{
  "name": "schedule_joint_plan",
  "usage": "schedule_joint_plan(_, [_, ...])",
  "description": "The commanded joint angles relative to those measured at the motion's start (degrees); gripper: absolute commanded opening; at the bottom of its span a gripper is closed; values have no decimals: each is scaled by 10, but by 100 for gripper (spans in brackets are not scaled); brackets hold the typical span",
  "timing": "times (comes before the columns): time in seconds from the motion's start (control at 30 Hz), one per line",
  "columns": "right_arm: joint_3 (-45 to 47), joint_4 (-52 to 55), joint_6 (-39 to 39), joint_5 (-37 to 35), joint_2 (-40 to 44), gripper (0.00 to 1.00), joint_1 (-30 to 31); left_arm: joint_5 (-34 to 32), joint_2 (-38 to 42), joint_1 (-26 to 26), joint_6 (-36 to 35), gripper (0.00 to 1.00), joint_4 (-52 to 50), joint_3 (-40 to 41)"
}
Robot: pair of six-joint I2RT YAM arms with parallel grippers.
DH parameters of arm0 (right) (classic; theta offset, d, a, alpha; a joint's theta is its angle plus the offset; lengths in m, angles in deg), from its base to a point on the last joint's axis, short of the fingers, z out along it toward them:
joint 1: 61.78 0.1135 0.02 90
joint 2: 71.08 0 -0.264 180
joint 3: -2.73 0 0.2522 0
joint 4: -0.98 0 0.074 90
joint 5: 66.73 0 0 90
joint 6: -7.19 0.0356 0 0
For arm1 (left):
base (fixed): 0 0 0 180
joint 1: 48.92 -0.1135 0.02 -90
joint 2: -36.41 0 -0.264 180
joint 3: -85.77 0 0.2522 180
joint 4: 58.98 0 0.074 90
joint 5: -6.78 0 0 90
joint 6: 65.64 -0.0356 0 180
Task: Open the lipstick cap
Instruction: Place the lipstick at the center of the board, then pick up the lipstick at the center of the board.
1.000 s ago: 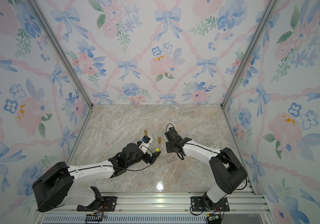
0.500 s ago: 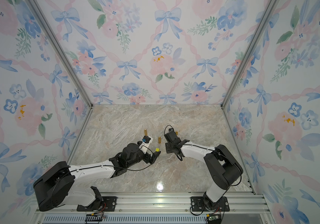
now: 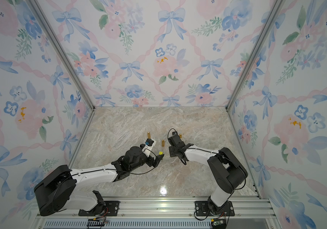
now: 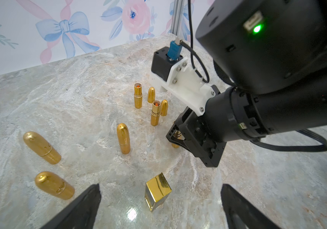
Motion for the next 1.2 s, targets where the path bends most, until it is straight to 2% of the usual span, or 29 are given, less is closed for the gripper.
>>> schedule_joint_plan(0.0, [-4,13,-6,-6,7,28,3,-9,-2,3,-5,98,-2,-16])
schedule_joint_plan(0.13, [-13,25,-10,-6,8,32,2,-17,-3,3,-3,98,-1,-21])
schedule_joint_plan(0.3, [-30,59,-4,-4,51,37,2,-20,0,2,-3,98,-2,-22])
schedule_joint_plan(0.6, [-126,193,27,7,78,48,6,-29,20,-14,-2,98,-2,-8])
schedule_joint_plan(0.77, [-204,261,47,23,45,54,16,-29,28,-32,5,98,-6,-1])
schedule_joint_plan(1.17, [-302,269,78,53,-82,58,33,-61,27,-57,26,98,-14,9])
